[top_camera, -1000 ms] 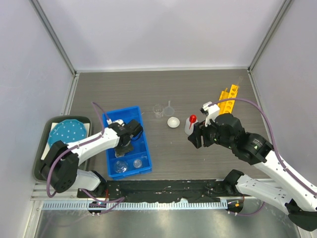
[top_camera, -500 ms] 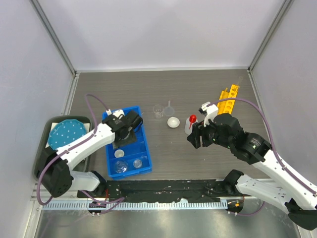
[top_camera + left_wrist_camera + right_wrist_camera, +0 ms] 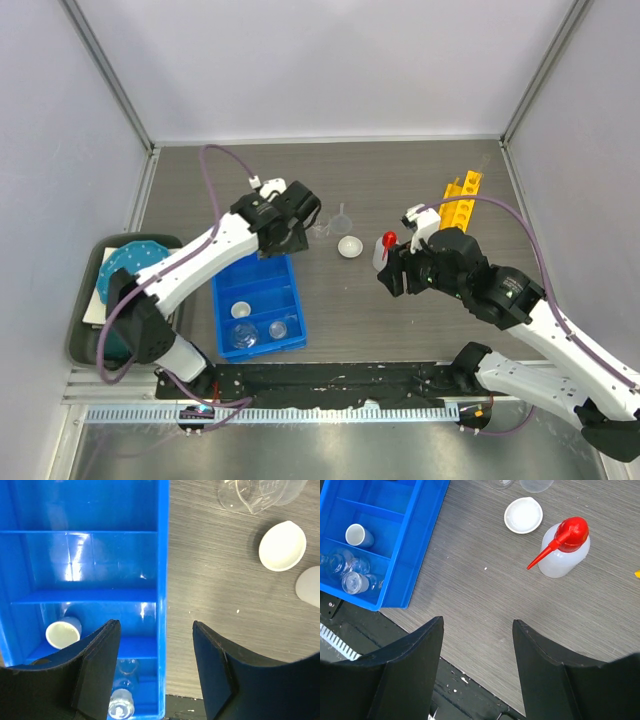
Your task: Organize the chemistry lab equipment
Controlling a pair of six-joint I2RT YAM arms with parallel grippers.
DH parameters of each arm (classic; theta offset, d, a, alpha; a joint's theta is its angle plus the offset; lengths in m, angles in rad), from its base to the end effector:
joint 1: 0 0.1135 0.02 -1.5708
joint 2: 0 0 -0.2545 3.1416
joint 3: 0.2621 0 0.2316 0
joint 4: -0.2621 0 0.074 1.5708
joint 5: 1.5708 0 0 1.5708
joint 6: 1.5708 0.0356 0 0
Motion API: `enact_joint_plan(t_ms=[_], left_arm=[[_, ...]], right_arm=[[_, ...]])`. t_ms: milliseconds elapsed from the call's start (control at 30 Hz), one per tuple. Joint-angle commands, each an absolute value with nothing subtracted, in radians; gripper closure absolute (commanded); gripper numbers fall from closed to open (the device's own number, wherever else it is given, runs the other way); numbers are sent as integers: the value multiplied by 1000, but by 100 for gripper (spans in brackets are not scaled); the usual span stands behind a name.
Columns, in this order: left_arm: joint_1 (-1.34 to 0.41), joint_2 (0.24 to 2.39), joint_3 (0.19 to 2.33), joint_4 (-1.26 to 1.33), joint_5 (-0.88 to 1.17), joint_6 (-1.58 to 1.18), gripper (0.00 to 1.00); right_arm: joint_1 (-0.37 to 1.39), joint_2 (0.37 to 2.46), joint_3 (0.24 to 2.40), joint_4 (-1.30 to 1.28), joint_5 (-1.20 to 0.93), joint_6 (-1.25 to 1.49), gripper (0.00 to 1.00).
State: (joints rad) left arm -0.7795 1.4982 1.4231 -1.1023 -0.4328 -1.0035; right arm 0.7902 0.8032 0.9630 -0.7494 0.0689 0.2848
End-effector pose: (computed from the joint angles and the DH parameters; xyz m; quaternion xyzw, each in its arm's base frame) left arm 0.2024 -0.1791 0.3122 -0.1487 0.9472 -0.0162 0.2837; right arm 0.1042 0.1017 0.3306 -0.2047 0.8576 0.2150 0.4200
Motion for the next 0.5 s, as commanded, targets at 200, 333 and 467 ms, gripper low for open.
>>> enact_joint_plan(t_ms=[200,333,467], left_arm=[[-727,1837,1666,-1034,-394,-879,37],[-651,1904,1697,-979,-302,-851,38],[-592,1951,1720,-950,-279,-819,38]], right_arm=[[796,770,1012,-776,132,301,37],[796,755,1012,-795,147,299,37],[796,747,1005,-790,149,301,38]])
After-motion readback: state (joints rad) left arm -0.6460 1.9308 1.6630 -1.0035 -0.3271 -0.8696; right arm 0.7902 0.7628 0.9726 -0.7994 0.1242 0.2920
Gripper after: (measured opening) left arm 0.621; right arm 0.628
